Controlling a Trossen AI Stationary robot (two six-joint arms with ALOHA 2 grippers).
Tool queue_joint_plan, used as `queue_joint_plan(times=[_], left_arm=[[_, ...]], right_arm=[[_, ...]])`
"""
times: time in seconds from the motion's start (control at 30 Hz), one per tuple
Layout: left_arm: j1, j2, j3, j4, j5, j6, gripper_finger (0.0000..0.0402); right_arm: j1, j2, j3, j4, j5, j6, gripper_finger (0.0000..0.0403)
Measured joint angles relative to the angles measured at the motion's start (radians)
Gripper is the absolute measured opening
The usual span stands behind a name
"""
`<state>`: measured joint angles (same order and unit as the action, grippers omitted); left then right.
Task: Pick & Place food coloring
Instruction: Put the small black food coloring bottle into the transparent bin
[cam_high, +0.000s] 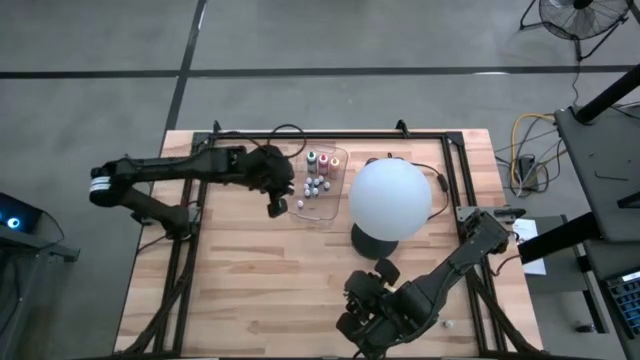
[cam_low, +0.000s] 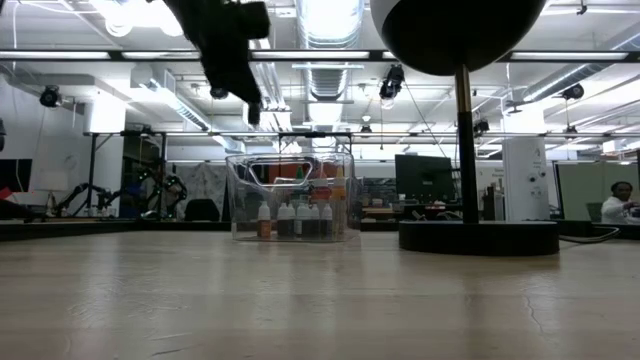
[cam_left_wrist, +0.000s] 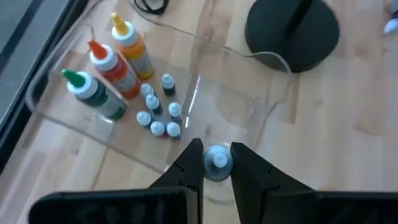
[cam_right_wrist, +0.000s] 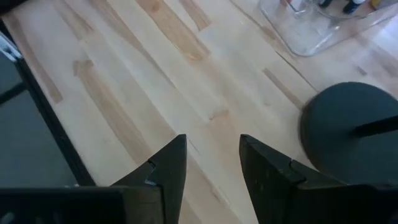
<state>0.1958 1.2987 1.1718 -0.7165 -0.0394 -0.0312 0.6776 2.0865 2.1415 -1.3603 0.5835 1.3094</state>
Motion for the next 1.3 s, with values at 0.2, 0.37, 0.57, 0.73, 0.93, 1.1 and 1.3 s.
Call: queue_joint_plan(times=[0.2, 0.37, 0.57, 0.73, 0.93, 1.1, 1.3], left_arm=[[0.034, 0.125, 0.0, 0.135, 0.0, 0.068, 0.003], [0.055, 0.219, 0.0, 0.235, 0.054, 0.114, 0.003], [0.07, 0.319, 0.0, 0.315, 0.099, 0.146, 0.003], [0.077, 0.384, 0.001, 0.41, 0.111, 0.161, 0.003], [0.082, 0.45, 0.001, 0.421, 0.116, 0.175, 0.003], [0.093, 0.498, 0.001, 0.487, 0.132, 0.173, 0.003], [0.112, 0.508, 0.0, 0.514, 0.125, 0.144, 0.003]], right_arm=[[-0.019, 0.0, -0.031, 0.098, 0.021, -0.076, 0.0139], [-0.044, 0.0, -0.033, 0.121, 0.022, -0.087, 0.014], [-0.061, 0.0, -0.033, 0.134, 0.022, -0.09, 0.0132], [-0.071, 0.0, -0.033, 0.137, 0.022, -0.094, 0.013], [-0.081, 0.0, -0.033, 0.141, 0.022, -0.098, 0.0134], [-0.088, 0.0, -0.033, 0.144, 0.022, -0.099, 0.0131], [-0.094, 0.0, -0.033, 0.146, 0.021, -0.108, 0.0129]])
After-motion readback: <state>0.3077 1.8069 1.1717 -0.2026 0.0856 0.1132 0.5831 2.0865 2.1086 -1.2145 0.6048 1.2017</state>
